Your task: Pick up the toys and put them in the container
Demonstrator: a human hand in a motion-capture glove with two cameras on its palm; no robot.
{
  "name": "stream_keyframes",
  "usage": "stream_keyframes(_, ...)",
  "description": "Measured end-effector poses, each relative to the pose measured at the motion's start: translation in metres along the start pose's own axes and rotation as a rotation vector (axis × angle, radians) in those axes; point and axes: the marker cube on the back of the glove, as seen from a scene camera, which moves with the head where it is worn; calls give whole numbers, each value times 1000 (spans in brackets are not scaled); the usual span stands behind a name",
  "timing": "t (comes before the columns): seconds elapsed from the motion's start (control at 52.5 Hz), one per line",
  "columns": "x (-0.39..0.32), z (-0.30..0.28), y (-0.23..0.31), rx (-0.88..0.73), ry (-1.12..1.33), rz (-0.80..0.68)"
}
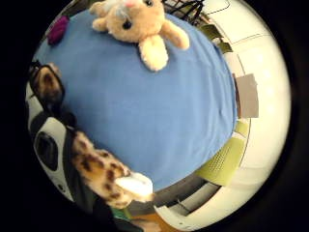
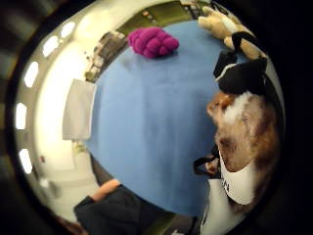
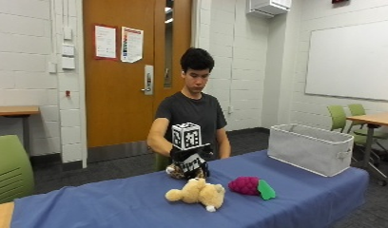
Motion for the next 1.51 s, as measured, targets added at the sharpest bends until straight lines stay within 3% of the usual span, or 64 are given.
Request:
stream_keyframes(0.114,-12,-12,-4,-34,-5,-15)
stream_keyframes(0.343,-67,-106,-38,15,-10,-76)
stream_keyframes(0.572,-159,-208,-75,120,-15,-169)
stream_keyframes(0.781,-275,-259,-92,165,-25,-304)
stream_keyframes(0.877,-345,-269,-77,174,-71,-563)
stream_keyframes(1.029,-449,-269,-87,173,-61,-486)
stream_keyframes(1.182,-551,-260,-73,153,-103,-699)
stream_keyframes(1.239,-584,-255,-73,151,-86,-660)
stream_keyframes(1.353,-553,-242,-124,146,-59,-645)
stream_keyframes(1.506,-573,-230,-123,111,-109,-751)
